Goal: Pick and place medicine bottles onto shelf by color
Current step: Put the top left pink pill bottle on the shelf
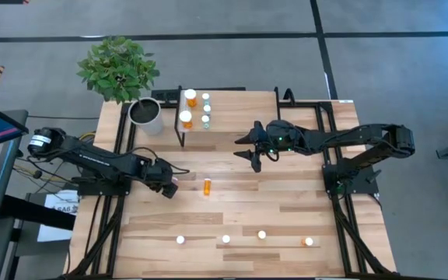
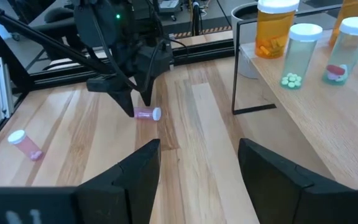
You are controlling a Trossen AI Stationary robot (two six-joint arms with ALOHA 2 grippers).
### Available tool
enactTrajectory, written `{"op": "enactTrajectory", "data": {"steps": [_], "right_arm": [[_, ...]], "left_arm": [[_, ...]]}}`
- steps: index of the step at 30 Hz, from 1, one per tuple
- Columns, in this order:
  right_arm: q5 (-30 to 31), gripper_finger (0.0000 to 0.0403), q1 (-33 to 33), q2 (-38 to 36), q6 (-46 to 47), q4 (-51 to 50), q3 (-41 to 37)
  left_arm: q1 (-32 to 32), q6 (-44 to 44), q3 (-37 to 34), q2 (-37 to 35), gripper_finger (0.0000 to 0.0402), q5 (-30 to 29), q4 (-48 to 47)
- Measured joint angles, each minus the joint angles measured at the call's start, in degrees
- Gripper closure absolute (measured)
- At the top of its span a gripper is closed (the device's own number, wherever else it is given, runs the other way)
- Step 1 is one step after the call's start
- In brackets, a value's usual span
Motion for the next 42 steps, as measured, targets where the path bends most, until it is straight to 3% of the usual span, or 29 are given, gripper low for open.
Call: {"op": "enactTrajectory", "data": {"steps": [6,15,23,29,34,39,42], "right_arm": [[0.0,0.0165,-0.01,0.01,0.02,0.02,-0.01],[0.0,0.0165,-0.01,0.0,0.04,0.17,0.0],[0.0,0.0165,0.0,-1.89,-0.09,0.93,0.02],[0.32,0.0165,1.01,-7.35,-1.32,-2.66,0.0],[5.53,0.0165,3.35,-10.0,-3.19,-4.91,0.0],[6.21,0.0165,5.1,-9.68,-5.73,-1.22,-0.02],[5.92,0.0165,5.82,-9.89,-7.31,7.57,-2.79]], "left_arm": [[-0.02,3.21,-0.09,0.33,0.0158,-1.37,0.21],[1.33,8.79,0.44,2.61,0.0258,-1.7,-0.45],[2.54,23.06,6.91,-1.08,0.0304,-4.71,3.8],[2.54,33.34,8.85,-6.68,0.0304,-10.01,16.1],[2.51,41.23,8.67,-8.67,0.0302,-12.47,27.92],[2.51,52.64,8.44,-6.89,0.0302,-14.03,44.88],[2.51,58.89,8.44,-4.18,0.0302,-13.22,55.63]]}}
